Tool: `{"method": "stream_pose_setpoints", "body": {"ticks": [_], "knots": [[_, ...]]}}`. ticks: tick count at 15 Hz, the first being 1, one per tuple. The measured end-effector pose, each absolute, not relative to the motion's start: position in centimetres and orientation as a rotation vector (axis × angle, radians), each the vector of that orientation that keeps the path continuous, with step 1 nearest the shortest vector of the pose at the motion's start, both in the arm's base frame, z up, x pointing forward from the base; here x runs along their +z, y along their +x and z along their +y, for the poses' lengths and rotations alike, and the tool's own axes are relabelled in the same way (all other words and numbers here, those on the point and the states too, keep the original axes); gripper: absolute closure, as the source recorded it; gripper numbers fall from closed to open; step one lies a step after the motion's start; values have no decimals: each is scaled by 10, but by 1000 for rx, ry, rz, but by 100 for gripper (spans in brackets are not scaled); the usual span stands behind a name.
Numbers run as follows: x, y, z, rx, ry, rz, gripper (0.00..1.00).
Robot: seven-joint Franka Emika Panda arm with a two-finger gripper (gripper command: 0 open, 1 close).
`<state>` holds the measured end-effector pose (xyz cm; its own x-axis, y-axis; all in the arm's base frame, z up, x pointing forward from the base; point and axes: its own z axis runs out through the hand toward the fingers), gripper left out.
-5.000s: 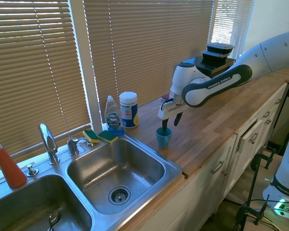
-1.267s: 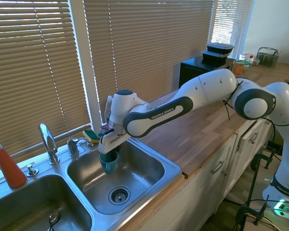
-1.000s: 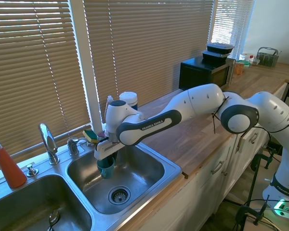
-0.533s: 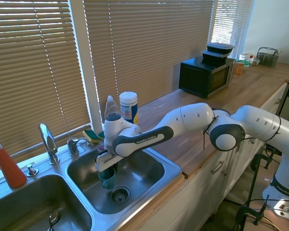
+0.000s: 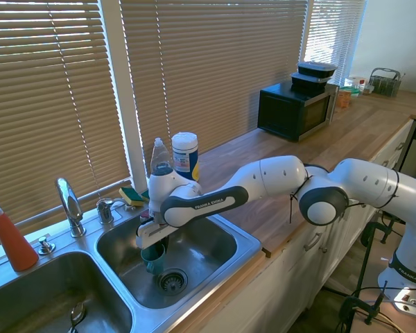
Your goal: Put the mug in the sink
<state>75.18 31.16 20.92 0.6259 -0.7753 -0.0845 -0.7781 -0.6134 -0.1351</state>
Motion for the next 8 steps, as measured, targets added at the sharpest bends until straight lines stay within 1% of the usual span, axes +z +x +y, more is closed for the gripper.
{"method": "stream_pose_setpoints", "body": {"ticks": [5,8], "knots": [[231,758,308,-2,-2681,1267,0],[263,761,308,-38,-2665,1246,0]]}}
